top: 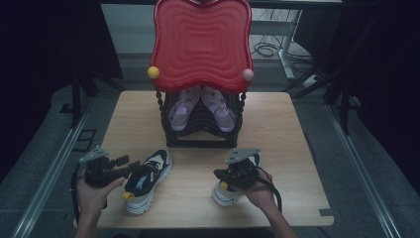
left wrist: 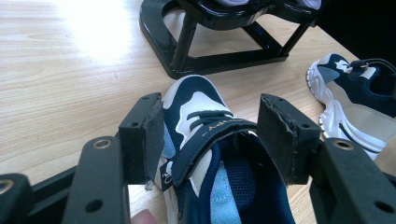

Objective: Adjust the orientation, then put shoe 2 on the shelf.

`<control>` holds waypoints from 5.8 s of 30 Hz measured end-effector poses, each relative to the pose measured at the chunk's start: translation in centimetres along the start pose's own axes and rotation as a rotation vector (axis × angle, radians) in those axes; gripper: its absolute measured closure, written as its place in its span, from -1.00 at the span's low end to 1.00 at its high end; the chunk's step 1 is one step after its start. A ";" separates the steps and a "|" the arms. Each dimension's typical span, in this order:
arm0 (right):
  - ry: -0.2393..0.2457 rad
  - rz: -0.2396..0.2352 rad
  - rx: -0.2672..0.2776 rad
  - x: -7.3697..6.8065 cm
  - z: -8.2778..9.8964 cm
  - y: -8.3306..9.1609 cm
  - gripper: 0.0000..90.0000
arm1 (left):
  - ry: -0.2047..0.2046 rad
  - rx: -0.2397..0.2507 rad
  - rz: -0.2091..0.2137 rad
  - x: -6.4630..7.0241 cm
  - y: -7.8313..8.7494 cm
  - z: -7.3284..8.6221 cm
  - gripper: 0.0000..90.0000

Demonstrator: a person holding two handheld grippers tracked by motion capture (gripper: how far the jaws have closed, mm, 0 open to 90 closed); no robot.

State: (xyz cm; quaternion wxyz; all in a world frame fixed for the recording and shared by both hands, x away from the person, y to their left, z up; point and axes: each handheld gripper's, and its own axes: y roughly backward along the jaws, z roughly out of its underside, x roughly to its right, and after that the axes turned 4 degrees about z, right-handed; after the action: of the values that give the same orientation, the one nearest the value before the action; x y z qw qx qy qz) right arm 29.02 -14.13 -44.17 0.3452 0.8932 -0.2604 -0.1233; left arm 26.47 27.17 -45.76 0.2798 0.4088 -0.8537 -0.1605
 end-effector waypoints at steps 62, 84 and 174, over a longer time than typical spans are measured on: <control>0.074 0.040 -0.195 -0.7 4.8 5.4 1.00 | 0.000 -0.016 -0.001 0.0 -0.4 0.1 -0.07; 0.066 0.071 -0.209 -1.0 6.4 6.5 1.00 | 0.005 -0.016 -0.002 -0.1 -0.3 0.2 -0.07; -0.197 0.209 0.113 7.8 8.2 9.7 0.27 | -0.084 -0.258 -0.031 -0.4 -1.6 1.1 0.21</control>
State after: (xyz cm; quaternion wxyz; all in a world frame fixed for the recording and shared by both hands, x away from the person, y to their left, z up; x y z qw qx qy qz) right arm 28.54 -29.03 -43.90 0.2782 0.8629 -0.3909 -0.1589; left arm 26.98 26.59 -47.62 0.2913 0.3754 -0.8307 -0.2901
